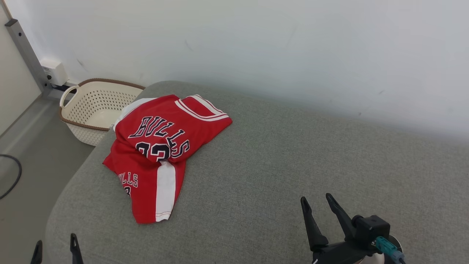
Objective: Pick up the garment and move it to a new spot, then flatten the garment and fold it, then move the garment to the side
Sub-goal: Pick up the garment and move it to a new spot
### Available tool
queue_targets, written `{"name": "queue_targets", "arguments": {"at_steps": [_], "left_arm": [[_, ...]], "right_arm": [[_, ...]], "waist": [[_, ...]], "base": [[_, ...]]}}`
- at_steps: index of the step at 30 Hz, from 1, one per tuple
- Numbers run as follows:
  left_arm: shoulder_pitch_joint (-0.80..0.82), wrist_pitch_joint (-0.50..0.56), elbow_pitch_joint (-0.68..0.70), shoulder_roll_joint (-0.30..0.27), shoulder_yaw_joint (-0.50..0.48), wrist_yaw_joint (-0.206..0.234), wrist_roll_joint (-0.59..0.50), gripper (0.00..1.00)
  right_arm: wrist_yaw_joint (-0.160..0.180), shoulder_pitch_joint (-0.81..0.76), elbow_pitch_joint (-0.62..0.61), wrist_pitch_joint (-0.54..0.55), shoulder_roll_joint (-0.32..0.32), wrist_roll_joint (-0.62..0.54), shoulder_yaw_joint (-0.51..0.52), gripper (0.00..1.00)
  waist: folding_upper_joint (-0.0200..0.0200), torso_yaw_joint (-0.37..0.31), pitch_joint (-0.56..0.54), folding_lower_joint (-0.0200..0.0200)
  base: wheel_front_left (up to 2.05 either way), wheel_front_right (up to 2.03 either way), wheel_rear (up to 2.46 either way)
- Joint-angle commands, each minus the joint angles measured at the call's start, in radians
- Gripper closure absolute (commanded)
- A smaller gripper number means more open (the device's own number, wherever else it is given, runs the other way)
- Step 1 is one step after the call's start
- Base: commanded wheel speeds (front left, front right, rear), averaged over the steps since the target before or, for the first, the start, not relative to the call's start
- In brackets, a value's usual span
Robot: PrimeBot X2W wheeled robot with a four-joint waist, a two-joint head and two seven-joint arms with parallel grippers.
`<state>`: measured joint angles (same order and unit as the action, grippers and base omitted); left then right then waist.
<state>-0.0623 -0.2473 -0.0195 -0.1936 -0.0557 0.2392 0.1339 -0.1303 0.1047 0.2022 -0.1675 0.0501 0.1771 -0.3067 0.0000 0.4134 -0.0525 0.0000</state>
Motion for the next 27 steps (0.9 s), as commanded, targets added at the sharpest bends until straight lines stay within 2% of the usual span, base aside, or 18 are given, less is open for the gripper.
{"name": "queue_targets", "arguments": {"at_steps": [1,6,14,27], "left_arm": [[-0.015,0.002,0.005,-0.003,-0.005,0.006,0.007,0.00],[-0.004,-0.002,0.009,-0.002,-0.004,0.000,0.020,0.00],[0.095,-0.002,-0.005,-0.027,0.015,-0.040,0.040,0.00],[0.359,-0.007,-0.124,-0.113,-0.023,-0.118,0.104,0.00]], "right_arm": [[-0.001,0.007,0.000,-0.004,0.000,0.009,-0.004,0.00],[-0.001,0.009,0.001,-0.004,0.000,0.010,-0.014,0.00],[-0.001,0.035,0.001,-0.001,0.000,0.010,-0.033,0.00],[-0.001,0.111,-0.007,0.000,0.000,-0.002,-0.079,0.00]], "waist": [[0.0000,-0.004,0.000,0.0000],[0.0000,-0.022,0.003,0.0000],[0.0000,-0.074,0.027,0.0000],[0.0000,-0.218,0.118,0.0000]], "base": [[0.00,0.00,0.00],[0.00,0.00,0.00],[0.00,0.00,0.00],[0.00,0.00,0.00]]}}
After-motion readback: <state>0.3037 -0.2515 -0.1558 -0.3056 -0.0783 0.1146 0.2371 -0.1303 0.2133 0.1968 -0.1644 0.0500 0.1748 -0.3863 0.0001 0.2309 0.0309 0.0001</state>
